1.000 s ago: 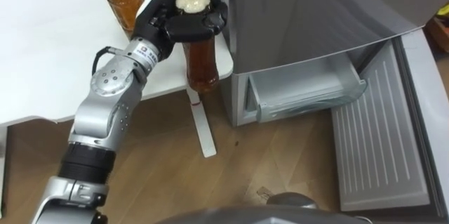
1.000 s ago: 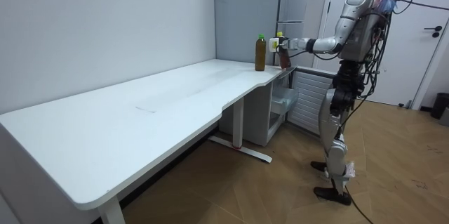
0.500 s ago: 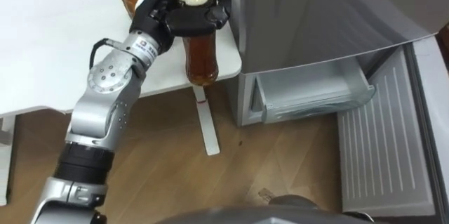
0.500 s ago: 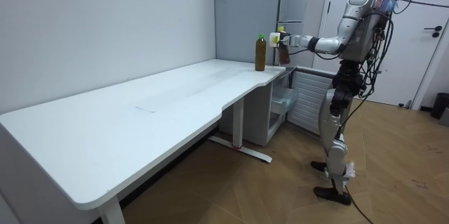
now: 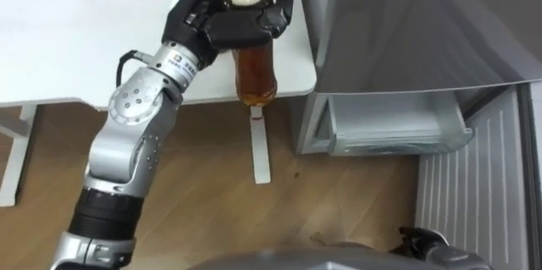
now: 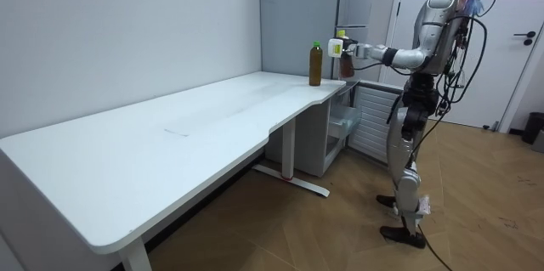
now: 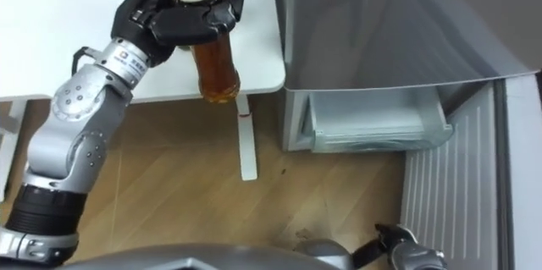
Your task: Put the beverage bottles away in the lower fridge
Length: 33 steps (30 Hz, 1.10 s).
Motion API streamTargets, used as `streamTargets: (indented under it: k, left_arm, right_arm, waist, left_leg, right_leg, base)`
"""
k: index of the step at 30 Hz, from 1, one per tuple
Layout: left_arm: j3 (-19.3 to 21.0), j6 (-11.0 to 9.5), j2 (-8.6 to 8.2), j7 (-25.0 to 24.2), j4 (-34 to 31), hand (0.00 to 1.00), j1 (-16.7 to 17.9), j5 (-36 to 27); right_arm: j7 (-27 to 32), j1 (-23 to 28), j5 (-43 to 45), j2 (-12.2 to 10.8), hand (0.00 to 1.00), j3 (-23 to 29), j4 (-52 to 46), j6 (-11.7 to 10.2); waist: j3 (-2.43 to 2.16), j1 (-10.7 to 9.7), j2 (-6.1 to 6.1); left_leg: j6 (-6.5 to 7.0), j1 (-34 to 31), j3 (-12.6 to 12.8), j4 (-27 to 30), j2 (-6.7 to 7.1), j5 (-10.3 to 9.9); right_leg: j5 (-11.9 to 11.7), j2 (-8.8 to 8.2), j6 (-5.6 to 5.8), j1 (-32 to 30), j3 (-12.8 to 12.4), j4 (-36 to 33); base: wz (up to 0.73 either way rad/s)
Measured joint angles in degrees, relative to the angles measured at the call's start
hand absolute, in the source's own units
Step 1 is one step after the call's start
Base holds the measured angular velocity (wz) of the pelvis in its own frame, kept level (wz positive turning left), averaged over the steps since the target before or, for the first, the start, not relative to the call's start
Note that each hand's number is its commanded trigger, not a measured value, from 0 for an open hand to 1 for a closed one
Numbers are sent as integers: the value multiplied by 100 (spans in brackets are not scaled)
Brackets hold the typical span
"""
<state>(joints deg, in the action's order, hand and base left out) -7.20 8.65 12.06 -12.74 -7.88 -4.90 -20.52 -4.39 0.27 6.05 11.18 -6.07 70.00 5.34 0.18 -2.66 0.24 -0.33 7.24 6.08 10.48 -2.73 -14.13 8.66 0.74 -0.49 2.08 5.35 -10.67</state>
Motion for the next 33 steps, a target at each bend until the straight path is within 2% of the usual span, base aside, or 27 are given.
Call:
streamTargets:
  k: [2,8,10,12,16,23,25,30,33]
  left_arm:
    - [1,-50,7,2,0,100,134,-9]
    - [36,-53,15,-19,-5,100,734,6]
    - [35,-52,16,-21,-5,100,966,5]
    - [32,-52,24,-23,-5,100,1049,13]
    - [12,-52,9,-110,-5,100,1104,8]
    - [-5,-75,9,-154,-6,100,1118,8]
    - [-68,-185,10,-154,-5,100,1125,5]
    - [-145,-380,12,-261,-5,100,1227,-8]
    - [-199,-393,10,-310,-1,100,1322,-9]
  right_arm:
    - [1,-4,-1,15,0,-57,-2,-72]
    - [-8,14,223,37,0,-60,-284,-79]
    - [-71,13,301,33,0,-55,-554,-97]
    - [-222,19,342,-25,0,-63,-942,-166]
    - [-506,94,321,-108,0,-326,-1981,-354]
    - [-950,419,322,-165,0,-674,-3319,-436]
    - [-1182,534,291,-170,0,-788,-3695,-455]
    - [-1520,547,99,-207,0,-865,-3969,-524]
    - [-1656,546,65,-224,0,-868,-3989,-525]
  waist:
    - [0,32,4]
    - [1,182,27]
    - [4,239,36]
    - [8,278,45]
    - [-5,317,90]
    - [-10,298,87]
    - [-9,310,87]
    - [17,307,46]
    - [33,322,21]
  left_leg:
    - [0,3,0,0,0,0]
    - [0,-58,-2,29,3,0]
    - [0,-70,-1,46,7,0]
    - [0,-79,-1,64,8,0]
    - [3,-110,-35,89,23,2]
    - [3,-156,-148,88,26,2]
    - [3,-151,-154,82,24,2]
    - [3,-140,-153,74,25,2]
    - [3,-143,-152,80,27,2]
  right_leg:
    - [-1,-2,-2,9,8,-1]
    - [-10,-20,-15,-2,55,-8]
    - [-10,-27,-15,-13,59,-9]
    - [-9,-31,-14,-18,75,2]
    - [-2,-54,-3,-13,129,4]
    - [-2,-67,-2,-10,255,5]
    - [-2,-66,-2,-7,260,2]
    - [-2,-67,-3,-2,256,-3]
    - [-2,-69,-3,-3,254,-8]
  base:
    - [0]
    - [2]
    - [0]
    - [0]
    - [8]
    - [8]
    - [0]
    - [0]
    - [0]
